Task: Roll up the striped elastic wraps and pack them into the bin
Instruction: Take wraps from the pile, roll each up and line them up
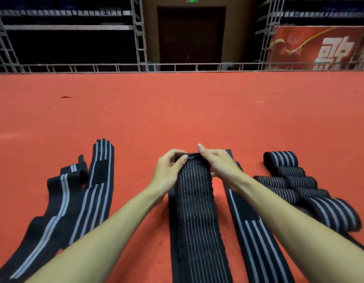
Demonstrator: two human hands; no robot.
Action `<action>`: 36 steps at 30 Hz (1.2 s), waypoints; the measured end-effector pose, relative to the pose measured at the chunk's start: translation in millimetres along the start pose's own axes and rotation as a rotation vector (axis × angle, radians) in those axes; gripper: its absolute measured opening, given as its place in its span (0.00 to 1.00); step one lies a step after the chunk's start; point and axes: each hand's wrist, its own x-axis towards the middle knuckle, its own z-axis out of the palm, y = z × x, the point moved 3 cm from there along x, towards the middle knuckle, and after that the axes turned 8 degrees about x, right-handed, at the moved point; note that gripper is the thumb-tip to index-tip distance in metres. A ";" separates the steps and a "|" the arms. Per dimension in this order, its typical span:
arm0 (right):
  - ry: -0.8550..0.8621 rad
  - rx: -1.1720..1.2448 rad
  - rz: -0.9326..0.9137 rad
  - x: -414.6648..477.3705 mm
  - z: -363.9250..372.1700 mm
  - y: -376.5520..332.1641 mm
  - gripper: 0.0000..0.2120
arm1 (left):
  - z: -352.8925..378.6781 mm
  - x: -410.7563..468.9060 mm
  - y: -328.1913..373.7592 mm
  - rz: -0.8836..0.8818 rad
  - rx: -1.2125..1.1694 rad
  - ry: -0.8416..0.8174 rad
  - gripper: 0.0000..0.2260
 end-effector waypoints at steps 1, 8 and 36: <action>0.037 0.014 -0.001 5.3 -1.2 9.4 0.22 | 5.0 4.2 -8.9 0.017 0.006 0.011 0.03; 0.143 0.170 0.060 23.5 -3.7 78.3 0.17 | 37.2 13.5 -71.0 0.009 0.008 0.038 0.08; 0.120 0.087 -0.152 17.4 -10.5 85.2 0.07 | 40.3 4.3 -78.5 0.035 -0.084 -0.135 0.09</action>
